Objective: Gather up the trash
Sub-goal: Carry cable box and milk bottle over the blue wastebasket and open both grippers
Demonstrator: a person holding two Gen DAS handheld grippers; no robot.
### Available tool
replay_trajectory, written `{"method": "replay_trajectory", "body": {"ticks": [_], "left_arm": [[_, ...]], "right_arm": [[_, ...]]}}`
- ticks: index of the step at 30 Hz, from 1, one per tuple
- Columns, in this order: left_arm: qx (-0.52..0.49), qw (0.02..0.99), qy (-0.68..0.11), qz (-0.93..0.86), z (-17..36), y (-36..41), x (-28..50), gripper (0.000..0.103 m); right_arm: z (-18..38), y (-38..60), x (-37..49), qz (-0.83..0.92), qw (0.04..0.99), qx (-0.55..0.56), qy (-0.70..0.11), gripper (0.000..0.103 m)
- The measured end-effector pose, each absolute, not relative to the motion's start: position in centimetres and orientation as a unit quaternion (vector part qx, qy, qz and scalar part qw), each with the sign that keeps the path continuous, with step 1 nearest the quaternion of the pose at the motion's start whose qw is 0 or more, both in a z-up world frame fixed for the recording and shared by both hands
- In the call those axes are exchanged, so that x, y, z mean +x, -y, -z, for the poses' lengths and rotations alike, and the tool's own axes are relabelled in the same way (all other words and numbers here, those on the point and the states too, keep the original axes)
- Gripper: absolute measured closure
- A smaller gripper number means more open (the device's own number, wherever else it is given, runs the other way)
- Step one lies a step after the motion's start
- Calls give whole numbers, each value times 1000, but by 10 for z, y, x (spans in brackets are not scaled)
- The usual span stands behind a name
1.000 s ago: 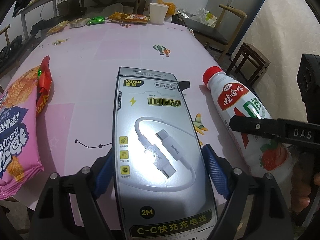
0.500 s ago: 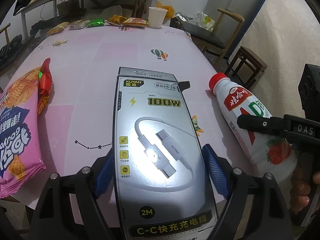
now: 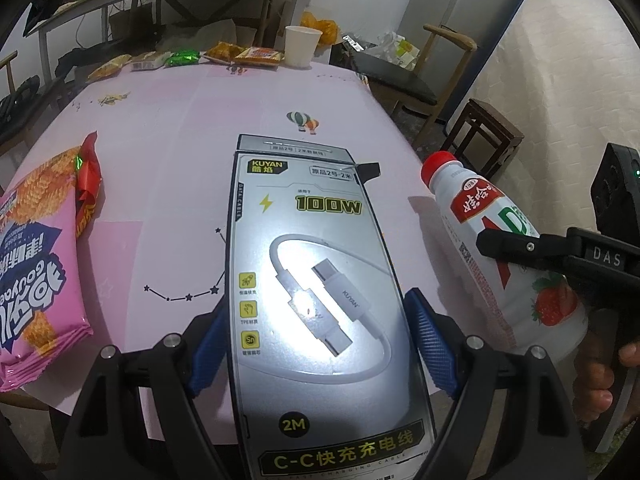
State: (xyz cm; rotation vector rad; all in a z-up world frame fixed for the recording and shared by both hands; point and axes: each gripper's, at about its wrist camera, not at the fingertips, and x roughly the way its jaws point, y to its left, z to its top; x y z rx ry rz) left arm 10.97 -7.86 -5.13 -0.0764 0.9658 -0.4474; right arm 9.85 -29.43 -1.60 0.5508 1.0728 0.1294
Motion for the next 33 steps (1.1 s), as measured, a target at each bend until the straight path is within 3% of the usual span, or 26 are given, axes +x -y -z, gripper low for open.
{"method": "replay_trajectory", "body": {"ticks": [21, 33], "left_arm": [[-17, 854, -430, 294, 8, 133, 72, 23], [32, 753, -494, 433, -7, 295, 80, 23]], "right_arm": [[-4, 368, 26, -24, 837, 348, -421, 46], [33, 496, -99, 122, 795, 492, -332, 46]]}}
